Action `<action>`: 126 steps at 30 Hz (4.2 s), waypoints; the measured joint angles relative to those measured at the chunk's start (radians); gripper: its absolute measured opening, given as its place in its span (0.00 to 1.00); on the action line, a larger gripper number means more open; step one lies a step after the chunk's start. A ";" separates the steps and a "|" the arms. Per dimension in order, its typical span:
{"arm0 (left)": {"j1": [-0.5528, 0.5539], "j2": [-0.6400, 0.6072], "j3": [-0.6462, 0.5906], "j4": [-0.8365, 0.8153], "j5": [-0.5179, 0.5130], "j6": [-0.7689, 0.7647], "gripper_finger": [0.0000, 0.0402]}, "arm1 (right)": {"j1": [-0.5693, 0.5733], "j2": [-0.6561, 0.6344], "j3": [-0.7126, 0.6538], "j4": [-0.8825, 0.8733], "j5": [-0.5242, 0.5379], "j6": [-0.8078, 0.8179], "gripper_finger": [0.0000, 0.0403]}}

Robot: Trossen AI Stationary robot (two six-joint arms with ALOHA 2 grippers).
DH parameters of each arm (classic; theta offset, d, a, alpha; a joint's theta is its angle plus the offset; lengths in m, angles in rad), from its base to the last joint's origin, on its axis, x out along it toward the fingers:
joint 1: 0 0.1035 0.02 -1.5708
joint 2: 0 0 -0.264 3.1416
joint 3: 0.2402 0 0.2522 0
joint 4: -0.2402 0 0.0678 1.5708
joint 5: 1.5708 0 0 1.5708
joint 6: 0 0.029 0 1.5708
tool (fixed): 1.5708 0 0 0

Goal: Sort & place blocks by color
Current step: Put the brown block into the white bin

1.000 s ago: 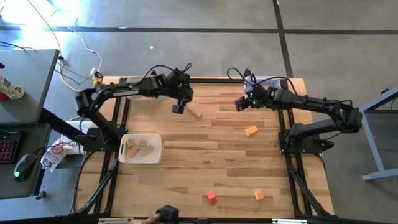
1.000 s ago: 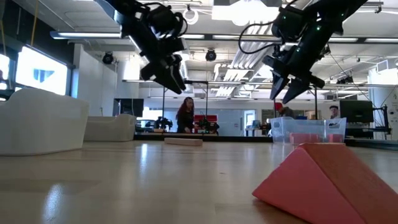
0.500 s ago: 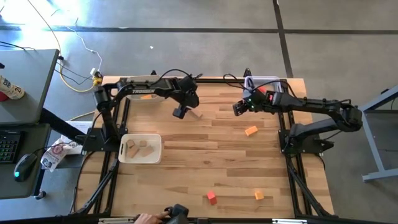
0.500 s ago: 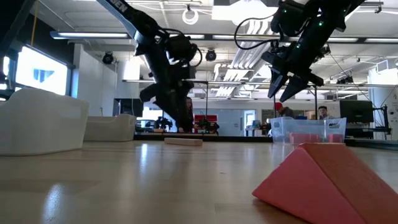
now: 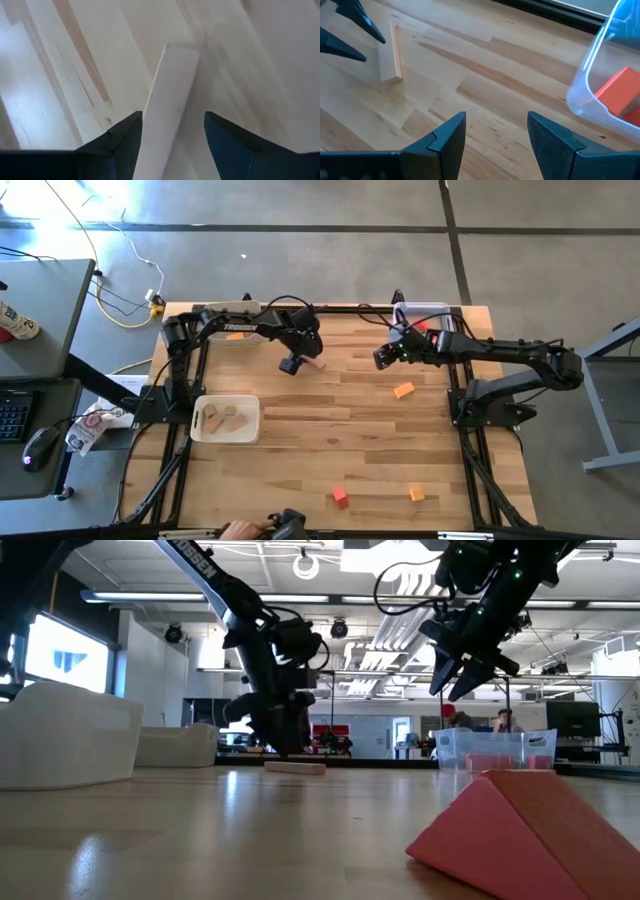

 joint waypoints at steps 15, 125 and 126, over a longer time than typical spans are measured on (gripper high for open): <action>0.007 0.069 0.003 0.081 -0.017 0.008 0.49 | 0.010 0.000 0.000 0.008 0.010 0.001 0.49; -0.416 -1.105 -0.467 -0.490 -0.037 -0.954 0.24 | 0.164 0.000 0.000 -0.244 -0.114 -0.179 0.49; -0.431 -1.110 -0.479 -0.491 -0.051 -0.973 0.24 | 0.164 0.000 0.000 -0.251 -0.114 -0.188 0.49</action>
